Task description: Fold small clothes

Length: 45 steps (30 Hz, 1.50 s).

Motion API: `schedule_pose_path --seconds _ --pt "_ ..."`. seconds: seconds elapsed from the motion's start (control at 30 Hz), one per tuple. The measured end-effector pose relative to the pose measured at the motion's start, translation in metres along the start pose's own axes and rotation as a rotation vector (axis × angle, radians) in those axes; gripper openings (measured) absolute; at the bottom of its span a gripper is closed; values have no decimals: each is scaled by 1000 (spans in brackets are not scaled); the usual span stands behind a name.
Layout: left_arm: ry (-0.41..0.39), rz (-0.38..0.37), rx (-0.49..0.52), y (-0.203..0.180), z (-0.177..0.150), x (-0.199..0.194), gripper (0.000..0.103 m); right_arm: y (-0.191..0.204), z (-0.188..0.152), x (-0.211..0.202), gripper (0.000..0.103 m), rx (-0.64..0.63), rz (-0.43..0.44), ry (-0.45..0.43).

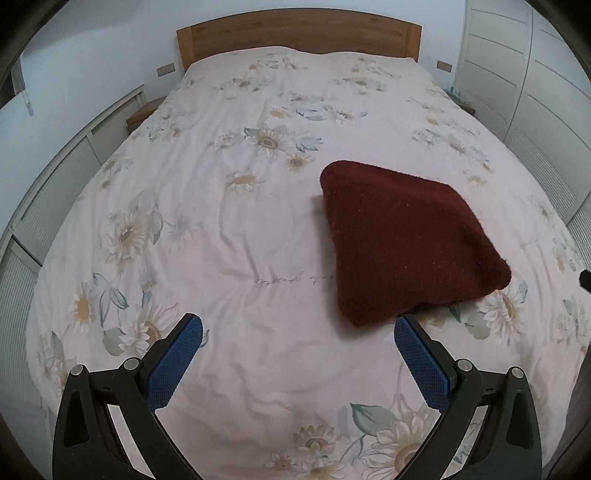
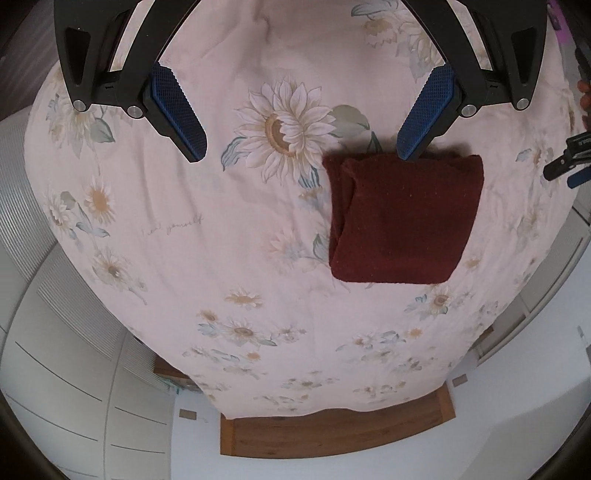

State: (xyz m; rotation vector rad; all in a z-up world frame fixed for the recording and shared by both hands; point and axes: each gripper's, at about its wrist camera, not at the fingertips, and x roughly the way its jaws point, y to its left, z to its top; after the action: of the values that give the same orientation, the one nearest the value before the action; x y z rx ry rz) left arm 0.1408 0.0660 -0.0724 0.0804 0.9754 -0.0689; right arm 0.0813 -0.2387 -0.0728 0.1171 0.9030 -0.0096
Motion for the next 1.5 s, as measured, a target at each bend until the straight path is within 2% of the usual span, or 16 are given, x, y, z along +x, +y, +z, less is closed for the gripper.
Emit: schedule_pose_path --seconds 0.73,1.5 --pt "35 -6 -4 0 -2 12 102 -2 -7 3 103 -2 -9 29" --pt "30 -28 2 1 -3 13 102 5 -7 2 103 -33 -6 45"
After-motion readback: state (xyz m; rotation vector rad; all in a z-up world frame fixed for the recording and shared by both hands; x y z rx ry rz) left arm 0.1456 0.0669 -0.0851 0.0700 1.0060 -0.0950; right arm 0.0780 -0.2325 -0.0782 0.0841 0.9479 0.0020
